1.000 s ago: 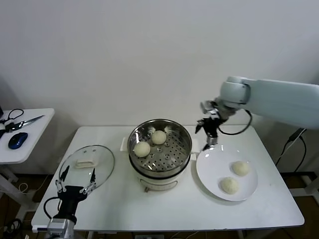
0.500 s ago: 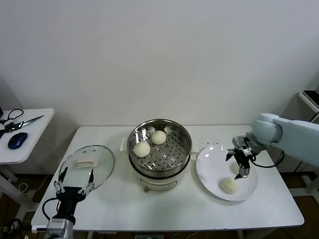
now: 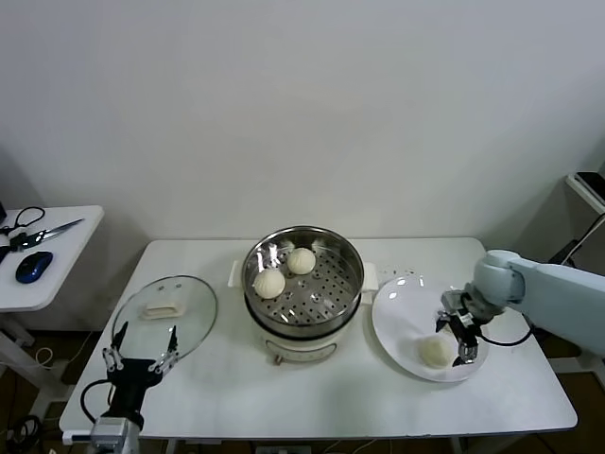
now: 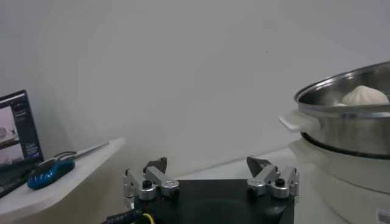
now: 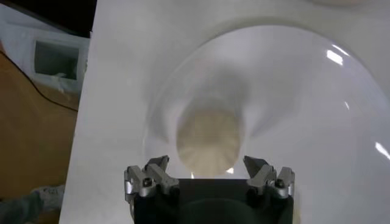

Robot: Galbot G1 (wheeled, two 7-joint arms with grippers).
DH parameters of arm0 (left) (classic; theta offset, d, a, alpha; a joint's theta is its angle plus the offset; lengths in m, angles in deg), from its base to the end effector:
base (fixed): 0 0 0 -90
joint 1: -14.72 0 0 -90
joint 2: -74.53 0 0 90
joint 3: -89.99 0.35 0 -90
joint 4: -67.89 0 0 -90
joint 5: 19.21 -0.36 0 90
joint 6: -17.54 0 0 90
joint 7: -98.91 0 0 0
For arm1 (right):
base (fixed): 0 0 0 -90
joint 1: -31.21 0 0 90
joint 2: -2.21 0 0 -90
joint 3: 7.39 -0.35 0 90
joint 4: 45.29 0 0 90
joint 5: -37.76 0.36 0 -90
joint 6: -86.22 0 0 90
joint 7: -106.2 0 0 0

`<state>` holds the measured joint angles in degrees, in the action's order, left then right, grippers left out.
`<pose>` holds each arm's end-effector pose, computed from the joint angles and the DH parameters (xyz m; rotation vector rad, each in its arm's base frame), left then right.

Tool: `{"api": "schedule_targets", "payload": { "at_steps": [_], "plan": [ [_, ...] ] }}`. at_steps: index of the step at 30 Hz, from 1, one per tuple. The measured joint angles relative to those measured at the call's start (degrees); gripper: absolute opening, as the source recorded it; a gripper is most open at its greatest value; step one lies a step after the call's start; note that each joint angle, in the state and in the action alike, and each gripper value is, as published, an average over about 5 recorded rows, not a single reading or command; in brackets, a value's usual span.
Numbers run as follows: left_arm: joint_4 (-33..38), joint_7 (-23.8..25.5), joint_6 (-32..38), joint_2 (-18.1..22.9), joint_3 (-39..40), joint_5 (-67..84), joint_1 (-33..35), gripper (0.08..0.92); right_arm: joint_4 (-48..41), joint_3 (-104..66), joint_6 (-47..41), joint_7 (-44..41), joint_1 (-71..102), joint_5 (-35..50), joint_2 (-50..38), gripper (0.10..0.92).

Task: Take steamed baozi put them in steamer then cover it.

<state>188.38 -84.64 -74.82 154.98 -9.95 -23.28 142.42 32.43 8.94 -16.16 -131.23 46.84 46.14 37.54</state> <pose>0.1463 0.0806 -0.3104 0.1703 -2.9573 -0.4629 0.4761 -0.1528 -0.2359 1.3660 -1.1839 1.2927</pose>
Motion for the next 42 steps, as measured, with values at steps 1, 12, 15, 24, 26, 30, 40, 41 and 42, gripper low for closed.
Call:
{"api": "schedule_targets", "payload": {
  "at_steps": [1,12,15,24,26,30,40,41,42],
  "plan": [
    [-0.1,0.0,0.0,0.0,0.0,-0.1,0.0,0.823,-0.2,-0.3,0.0,0.0,0.4,-0.1,0.3,0.823],
    [0.0,-0.1,0.0,0.2,0.0,-0.2,0.2,0.823,-2.0,-2.0,0.3,-0.5,2.3,-1.2,1.8,0.779],
    [0.2,-0.1,0.0,0.2,0.1,-0.2,0.4,0.823,-2.2,-2.2,0.3,-0.6,2.5,-1.3,1.8,0.751],
    [0.4,-0.2,0.1,0.4,0.2,-0.5,1.2,0.823,-2.4,-2.3,1.1,-0.8,1.9,-1.1,1.7,0.73],
    [0.4,-0.2,0.2,0.4,0.2,-0.5,1.2,0.823,-2.5,-1.9,1.9,-1.0,1.0,-0.9,1.9,0.728],
    [0.7,-0.2,0.1,0.2,0.2,-0.5,1.2,0.823,-2.8,0.4,5.2,-1.6,-3.4,-0.4,2.7,0.722],
    [0.9,-0.9,-0.6,0.1,0.8,-0.4,0.7,0.823,-4.2,10.7,21.7,-3.6,-23.9,-1.1,9.6,0.726],
    [0.8,-1.0,-0.6,0.1,0.9,-0.4,0.7,0.823,-4.3,11.2,23.5,-3.8,-25.7,-1.3,10.6,0.727],
    [0.8,-1.0,-0.7,0.1,0.9,-0.4,0.7,0.823,-4.3,11.7,25.2,-4.0,-27.4,-1.5,11.7,0.728]
  ]
}}
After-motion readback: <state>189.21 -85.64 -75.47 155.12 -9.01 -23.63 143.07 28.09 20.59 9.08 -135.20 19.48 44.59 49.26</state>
